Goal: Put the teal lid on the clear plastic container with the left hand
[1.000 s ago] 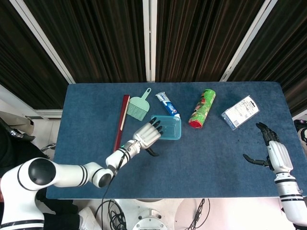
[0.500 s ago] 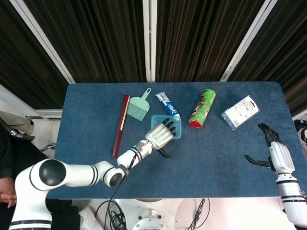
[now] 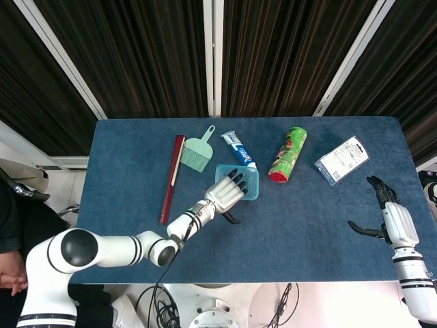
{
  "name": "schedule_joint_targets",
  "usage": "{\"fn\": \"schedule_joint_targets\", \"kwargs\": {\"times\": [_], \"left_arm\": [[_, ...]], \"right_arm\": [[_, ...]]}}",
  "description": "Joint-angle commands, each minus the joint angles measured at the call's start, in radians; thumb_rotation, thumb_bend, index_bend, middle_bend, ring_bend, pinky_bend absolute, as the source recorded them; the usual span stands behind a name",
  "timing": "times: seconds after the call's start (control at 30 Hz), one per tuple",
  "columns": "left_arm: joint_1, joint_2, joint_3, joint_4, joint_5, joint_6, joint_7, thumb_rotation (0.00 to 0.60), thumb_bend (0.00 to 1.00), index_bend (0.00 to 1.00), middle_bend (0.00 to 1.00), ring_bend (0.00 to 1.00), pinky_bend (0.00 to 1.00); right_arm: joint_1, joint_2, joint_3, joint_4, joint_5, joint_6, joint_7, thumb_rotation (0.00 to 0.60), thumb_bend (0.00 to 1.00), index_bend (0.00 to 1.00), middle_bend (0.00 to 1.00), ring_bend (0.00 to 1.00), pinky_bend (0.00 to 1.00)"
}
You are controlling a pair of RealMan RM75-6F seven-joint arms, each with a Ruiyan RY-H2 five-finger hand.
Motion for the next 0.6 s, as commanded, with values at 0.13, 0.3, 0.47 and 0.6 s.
{"fn": "schedule_joint_targets", "kwargs": {"times": [0.13,0.3,0.47,0.6], "left_arm": [[0.023,0.044,-0.037,-0.029,0.012,0.026,-0.045,0.222,0.09,0.25,0.14,0.0,0.0],[0.038,0.073,-0.039,-0.013,-0.03,0.02,-0.052,0.224,0.09,0.25,0.14,0.0,0.0],[0.045,0.072,-0.028,0.027,-0.093,0.004,-0.042,0.223,0.09,0.25,0.14,0.0,0.0],[0.046,0.069,-0.015,0.042,-0.118,-0.005,-0.029,0.223,0.09,0.25,0.14,0.0,0.0]], "right_arm": [[-0.005,0.005,0.0,-0.007,0.002,0.006,-0.002,0.6,0.09,0.0,0.0,0.0,0.0],[-0.005,0.005,0.0,-0.008,0.0,0.007,-0.003,0.6,0.09,0.0,0.0,0.0,0.0],[-0.002,0.001,0.001,-0.008,-0.005,0.006,-0.004,0.6,0.09,0.0,0.0,0.0,0.0],[-0.001,0.001,0.0,-0.009,-0.006,0.005,-0.003,0.6,0.09,0.0,0.0,0.0,0.0]]}}
